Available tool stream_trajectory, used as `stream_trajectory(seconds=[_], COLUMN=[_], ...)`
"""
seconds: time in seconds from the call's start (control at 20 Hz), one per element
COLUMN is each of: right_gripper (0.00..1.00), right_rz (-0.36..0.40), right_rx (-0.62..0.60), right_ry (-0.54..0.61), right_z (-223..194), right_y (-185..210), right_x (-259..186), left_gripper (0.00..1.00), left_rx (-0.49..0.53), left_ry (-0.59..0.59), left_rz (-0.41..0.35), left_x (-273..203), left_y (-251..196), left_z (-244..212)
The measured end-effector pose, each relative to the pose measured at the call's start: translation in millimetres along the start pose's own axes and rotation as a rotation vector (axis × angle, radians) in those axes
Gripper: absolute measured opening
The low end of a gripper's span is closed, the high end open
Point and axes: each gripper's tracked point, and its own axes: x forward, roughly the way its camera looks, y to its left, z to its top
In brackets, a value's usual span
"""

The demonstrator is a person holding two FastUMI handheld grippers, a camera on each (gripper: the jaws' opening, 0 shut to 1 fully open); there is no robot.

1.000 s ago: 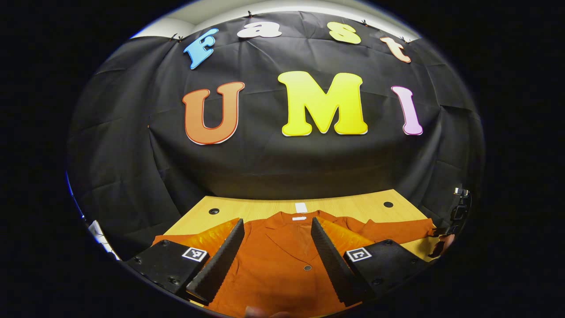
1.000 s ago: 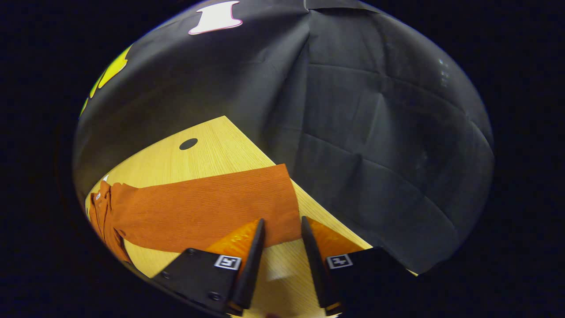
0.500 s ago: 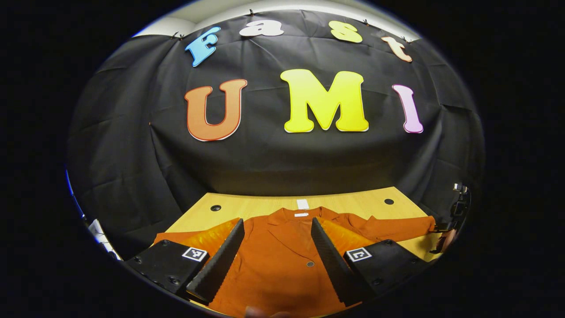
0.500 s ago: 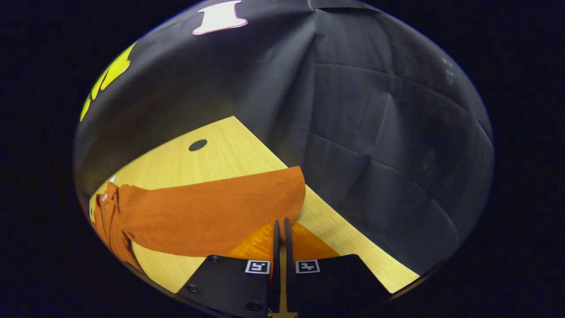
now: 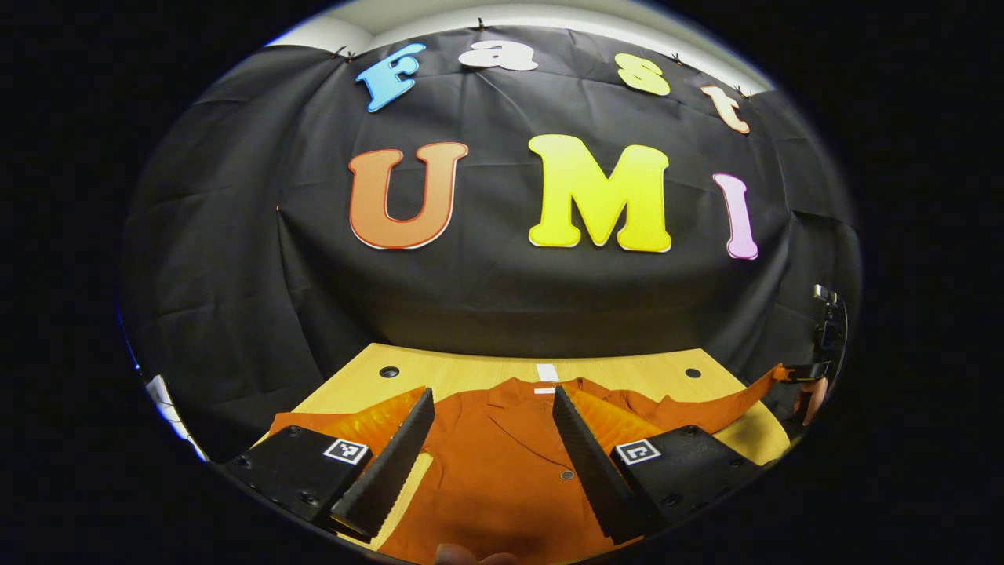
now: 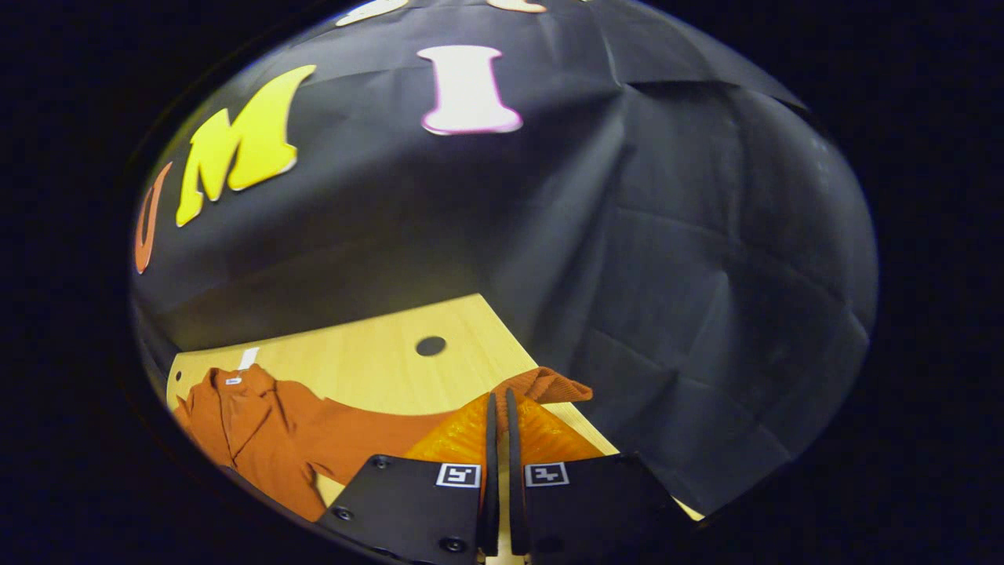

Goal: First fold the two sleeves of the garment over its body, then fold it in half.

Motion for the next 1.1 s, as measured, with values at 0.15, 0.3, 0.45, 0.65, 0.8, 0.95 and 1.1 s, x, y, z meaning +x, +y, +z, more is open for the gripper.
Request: stream_trajectory(seconds=[0.15, 0.3, 0.45, 0.65, 0.8, 0.95, 1.1], right_gripper=[0.06, 0.06, 0.06, 0.06, 0.06, 0.06, 0.06], right_rz=[0.104, 0.198, 0.278, 0.396, 0.44, 0.463, 0.473], right_rx=[-0.093, -0.123, -0.168, -0.227, -0.239, -0.232, -0.223], right_ry=[-0.083, -0.122, -0.159, -0.142, -0.128, -0.079, -0.009], right_z=[51.7, 90.3, 108.5, 93.4, 66.4, 18.7, -39.7], right_y=[70.6, 149.9, 221.7, 320.9, 394.4, 458.9, 509.0], right_x=[-12.5, -27.3, -45.9, -69.4, -77.3, -80.4, -83.6], left_gripper=[0.98, 0.98, 0.98, 0.98, 0.98, 0.98, 0.98], left_rx=[-0.039, -0.084, -0.12, -0.136, -0.145, -0.163, -0.167], left_ry=[-0.028, -0.033, -0.059, -0.076, -0.082, -0.061, -0.042], left_rz=[0.016, 0.055, 0.1, 0.158, 0.206, 0.235, 0.26], left_x=[-2.3, -6.0, -14.1, -30.8, -49.4, -67.7, -84.5], left_y=[30.4, 69.3, 108.0, 164.2, 202.1, 230.1, 252.5], left_z=[2.7, -3.4, -3.8, -6.3, -9.5, -18.6, -23.5])
